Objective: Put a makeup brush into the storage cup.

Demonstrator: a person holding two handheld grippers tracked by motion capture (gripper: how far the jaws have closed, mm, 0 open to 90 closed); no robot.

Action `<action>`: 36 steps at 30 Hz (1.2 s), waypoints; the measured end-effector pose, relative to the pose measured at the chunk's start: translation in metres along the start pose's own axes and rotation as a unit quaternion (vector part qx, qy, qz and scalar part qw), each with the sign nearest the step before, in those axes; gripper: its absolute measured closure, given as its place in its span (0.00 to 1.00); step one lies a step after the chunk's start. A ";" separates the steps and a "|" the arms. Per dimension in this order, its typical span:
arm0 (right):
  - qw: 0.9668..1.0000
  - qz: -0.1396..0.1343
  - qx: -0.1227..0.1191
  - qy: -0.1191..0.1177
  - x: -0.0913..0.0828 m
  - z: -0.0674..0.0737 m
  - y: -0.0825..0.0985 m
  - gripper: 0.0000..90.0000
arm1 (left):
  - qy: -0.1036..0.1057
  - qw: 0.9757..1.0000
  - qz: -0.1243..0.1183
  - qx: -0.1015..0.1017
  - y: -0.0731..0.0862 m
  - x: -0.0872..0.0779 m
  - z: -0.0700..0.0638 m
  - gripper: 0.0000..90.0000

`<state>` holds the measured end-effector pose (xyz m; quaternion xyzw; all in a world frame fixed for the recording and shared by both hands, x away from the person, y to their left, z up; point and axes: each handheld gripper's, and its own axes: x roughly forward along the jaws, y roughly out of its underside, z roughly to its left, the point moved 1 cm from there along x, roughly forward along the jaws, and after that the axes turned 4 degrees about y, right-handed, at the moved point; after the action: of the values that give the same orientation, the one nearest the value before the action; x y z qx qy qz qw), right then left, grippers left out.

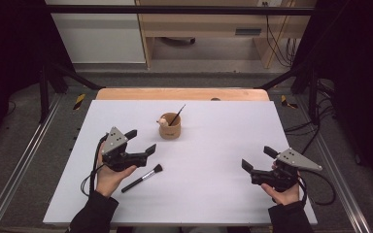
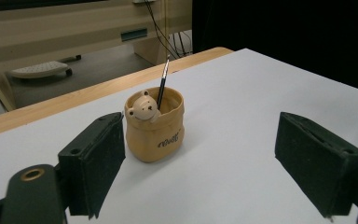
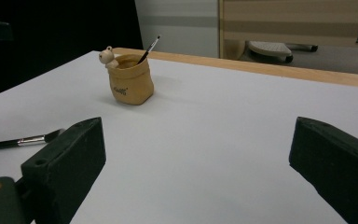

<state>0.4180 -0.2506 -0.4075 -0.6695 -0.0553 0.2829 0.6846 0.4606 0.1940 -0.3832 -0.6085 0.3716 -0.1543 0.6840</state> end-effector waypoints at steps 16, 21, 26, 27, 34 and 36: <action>1.000 0.003 -0.002 0.002 0.000 0.000 0.000 0.05 | -0.016 1.000 0.001 -0.002 0.022 -0.041 0.010 0.13; 1.000 0.002 -0.002 0.001 0.000 0.001 -0.001 0.05 | -0.025 1.000 0.000 -0.003 0.026 -0.052 0.014 0.12; 1.000 0.002 -0.002 0.002 0.000 0.000 0.000 0.05 | -0.035 0.999 -0.001 -0.011 0.031 -0.061 0.020 0.12; 1.000 0.002 -0.002 0.002 0.000 0.000 0.000 0.05 | -0.036 0.999 -0.002 -0.012 0.032 -0.063 0.021 0.12; 1.000 0.003 -0.001 0.001 0.000 0.000 0.000 0.05 | -0.049 0.999 0.000 -0.013 0.039 -0.073 0.028 0.11; 1.000 0.004 -0.002 0.002 0.000 0.000 0.000 0.05 | -0.052 0.999 0.000 -0.013 0.042 -0.076 0.030 0.11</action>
<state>0.4179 -0.2504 -0.4074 -0.6716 -0.0522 0.2842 0.6822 0.4202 0.2750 -0.3993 -0.6242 0.3379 -0.1176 0.6945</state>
